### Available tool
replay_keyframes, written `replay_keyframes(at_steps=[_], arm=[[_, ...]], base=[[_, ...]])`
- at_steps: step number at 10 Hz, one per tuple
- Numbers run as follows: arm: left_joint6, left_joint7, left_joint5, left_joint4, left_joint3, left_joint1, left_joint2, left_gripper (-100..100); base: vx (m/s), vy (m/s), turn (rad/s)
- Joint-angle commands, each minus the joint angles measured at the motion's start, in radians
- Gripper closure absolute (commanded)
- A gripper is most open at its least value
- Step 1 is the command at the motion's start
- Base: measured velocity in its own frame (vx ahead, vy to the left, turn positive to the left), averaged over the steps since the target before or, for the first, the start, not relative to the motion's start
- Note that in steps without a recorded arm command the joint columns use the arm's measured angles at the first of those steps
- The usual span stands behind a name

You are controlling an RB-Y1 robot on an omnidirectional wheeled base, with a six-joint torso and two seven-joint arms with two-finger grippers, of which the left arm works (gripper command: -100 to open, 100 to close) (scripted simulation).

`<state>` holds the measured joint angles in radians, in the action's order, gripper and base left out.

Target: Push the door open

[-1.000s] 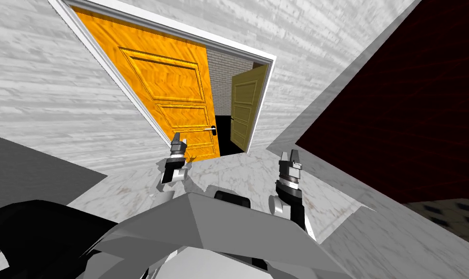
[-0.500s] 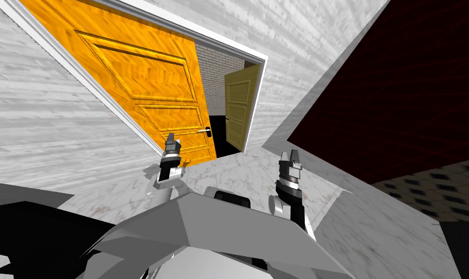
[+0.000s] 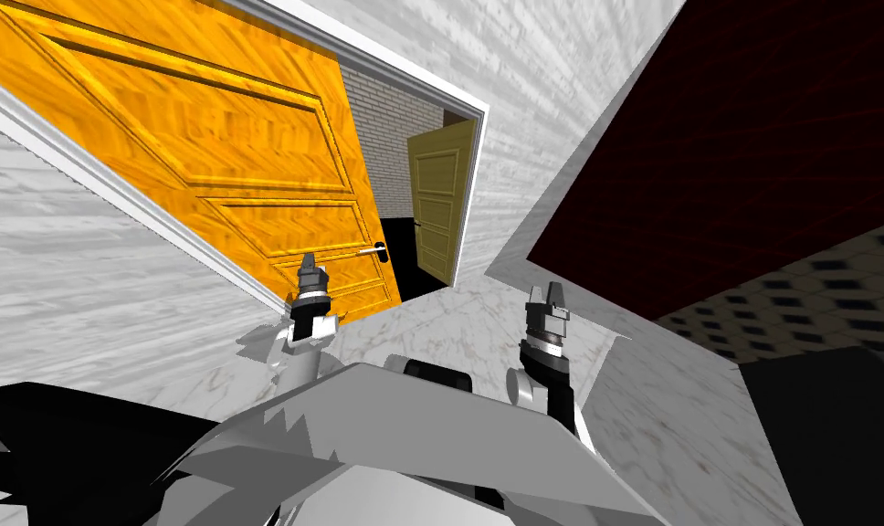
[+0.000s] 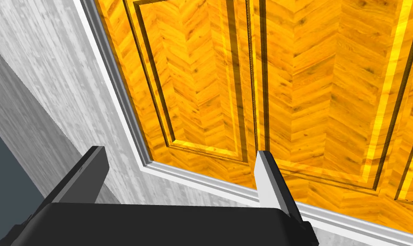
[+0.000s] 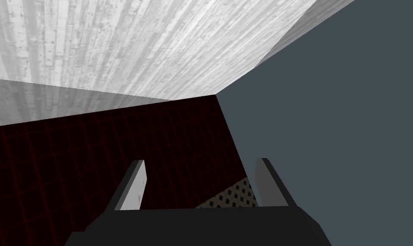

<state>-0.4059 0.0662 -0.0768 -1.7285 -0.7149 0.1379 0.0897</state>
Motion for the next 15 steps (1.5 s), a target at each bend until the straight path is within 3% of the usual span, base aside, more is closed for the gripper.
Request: replay_keyframes(at_steps=[1, 15], arm=[[0.01, -0.001, -0.011, 0.029, -0.045, -0.023, 0.003, -100], [0.052, -0.02, -0.105, 0.279, -0.404, -0.206, -0.008, -100]], base=[[0.033, 0.085, -0.208], [0.03, 0.086, -0.207]])
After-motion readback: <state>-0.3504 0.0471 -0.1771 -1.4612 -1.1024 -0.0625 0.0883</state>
